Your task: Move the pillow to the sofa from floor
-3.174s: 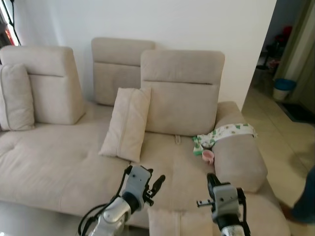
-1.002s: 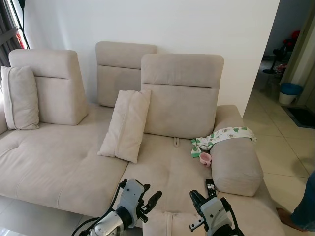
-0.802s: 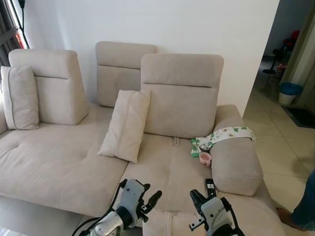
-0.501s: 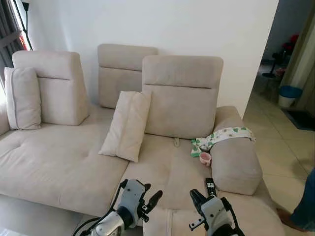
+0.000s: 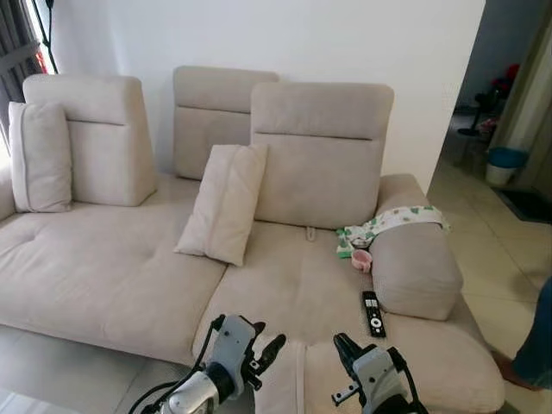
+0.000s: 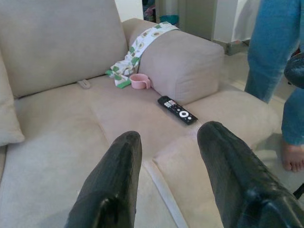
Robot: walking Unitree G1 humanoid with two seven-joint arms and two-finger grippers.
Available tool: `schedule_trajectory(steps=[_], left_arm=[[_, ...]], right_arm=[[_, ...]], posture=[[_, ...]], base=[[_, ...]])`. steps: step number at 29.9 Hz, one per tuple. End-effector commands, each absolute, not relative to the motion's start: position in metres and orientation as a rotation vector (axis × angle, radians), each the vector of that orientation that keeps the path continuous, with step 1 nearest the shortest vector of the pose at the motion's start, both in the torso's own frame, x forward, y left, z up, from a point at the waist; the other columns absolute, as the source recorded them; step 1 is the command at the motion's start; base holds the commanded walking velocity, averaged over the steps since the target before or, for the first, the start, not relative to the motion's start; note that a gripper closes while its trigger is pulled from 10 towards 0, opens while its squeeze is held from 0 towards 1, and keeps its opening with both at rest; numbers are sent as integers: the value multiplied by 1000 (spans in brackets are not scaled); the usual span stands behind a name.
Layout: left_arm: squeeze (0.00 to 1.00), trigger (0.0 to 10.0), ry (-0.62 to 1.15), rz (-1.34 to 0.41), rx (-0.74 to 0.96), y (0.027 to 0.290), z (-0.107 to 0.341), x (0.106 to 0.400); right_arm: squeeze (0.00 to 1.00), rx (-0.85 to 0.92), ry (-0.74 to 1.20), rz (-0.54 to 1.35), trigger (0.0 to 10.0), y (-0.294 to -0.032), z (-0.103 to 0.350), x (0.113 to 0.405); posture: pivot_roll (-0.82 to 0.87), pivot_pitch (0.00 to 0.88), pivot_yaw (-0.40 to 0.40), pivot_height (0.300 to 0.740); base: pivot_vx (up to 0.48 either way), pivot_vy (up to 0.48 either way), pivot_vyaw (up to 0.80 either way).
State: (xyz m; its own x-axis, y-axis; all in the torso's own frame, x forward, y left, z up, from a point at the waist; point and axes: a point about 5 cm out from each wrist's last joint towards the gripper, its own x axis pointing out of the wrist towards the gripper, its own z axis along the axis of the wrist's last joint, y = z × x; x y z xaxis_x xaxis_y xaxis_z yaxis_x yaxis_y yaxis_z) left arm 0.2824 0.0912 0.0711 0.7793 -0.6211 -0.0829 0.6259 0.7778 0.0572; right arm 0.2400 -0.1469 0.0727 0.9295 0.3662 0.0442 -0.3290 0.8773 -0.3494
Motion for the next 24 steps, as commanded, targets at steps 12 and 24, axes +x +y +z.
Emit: schedule_trajectory(steps=[12, 24], left_arm=[[0, 10000, 65, -679, 104, 93, 69, 281], [0, 10000, 64, -686, 112, 93, 70, 280]], right_arm=[[0, -340, -102, 349, 10000, -150, 70, 239], [0, -313, -96, 340, 10000, -149, 68, 238]], posture=[[-115, 0, 45, 550], [-115, 0, 48, 520]], base=[[0, 0, 0], [0, 0, 0]])
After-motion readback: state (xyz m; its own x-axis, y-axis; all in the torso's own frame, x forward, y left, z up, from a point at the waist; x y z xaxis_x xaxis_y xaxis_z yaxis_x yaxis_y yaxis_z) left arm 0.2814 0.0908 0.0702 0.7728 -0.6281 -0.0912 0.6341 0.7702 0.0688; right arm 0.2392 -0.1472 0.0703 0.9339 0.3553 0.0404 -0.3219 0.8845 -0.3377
